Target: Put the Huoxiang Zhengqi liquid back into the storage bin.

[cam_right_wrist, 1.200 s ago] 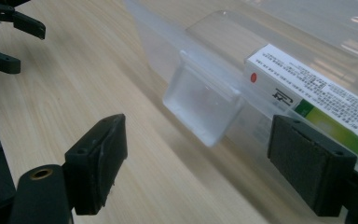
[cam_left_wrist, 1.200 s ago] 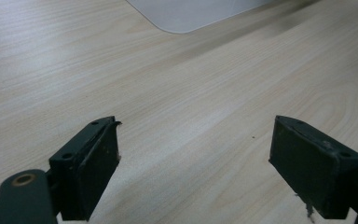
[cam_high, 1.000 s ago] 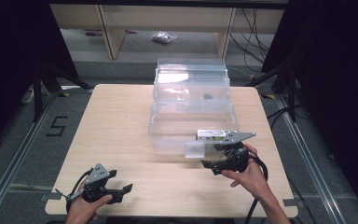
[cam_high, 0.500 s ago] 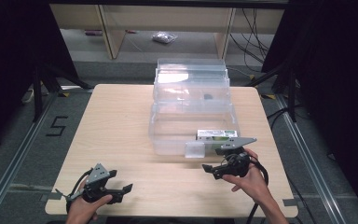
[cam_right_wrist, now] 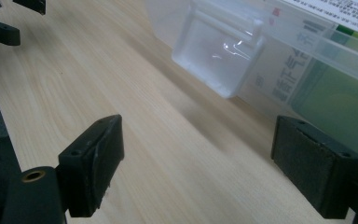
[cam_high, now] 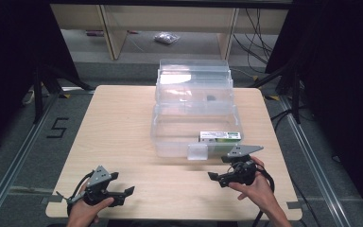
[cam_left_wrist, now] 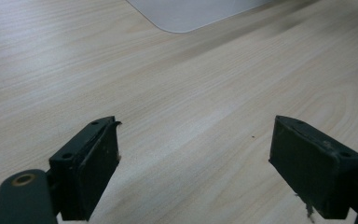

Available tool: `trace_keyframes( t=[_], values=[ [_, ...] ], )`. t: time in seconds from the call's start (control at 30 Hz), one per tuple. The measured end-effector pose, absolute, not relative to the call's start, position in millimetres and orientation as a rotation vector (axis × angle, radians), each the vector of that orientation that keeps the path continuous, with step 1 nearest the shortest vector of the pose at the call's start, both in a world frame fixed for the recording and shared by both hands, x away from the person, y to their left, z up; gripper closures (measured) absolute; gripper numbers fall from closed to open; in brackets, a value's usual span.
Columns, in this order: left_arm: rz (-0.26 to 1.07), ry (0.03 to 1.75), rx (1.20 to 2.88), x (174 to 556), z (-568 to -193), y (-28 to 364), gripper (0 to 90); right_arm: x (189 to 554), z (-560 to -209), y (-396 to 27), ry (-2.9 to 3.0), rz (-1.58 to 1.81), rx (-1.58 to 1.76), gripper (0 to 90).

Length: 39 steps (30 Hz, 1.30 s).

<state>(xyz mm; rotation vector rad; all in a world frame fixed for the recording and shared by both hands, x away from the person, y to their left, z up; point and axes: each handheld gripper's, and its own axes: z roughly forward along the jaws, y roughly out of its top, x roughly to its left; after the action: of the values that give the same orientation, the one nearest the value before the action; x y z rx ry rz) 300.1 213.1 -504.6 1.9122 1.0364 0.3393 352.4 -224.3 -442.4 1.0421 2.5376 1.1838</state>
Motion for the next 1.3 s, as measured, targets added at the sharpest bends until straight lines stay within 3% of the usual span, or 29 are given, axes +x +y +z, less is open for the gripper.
trace_keyframes(
  t=[1.3],
  values=[
    [0.342,1.033,1.924,299.4,-503.5,213.4,15.0,328.5,-478.6,-244.8,2.563,1.085,1.107,17.5]
  ],
)
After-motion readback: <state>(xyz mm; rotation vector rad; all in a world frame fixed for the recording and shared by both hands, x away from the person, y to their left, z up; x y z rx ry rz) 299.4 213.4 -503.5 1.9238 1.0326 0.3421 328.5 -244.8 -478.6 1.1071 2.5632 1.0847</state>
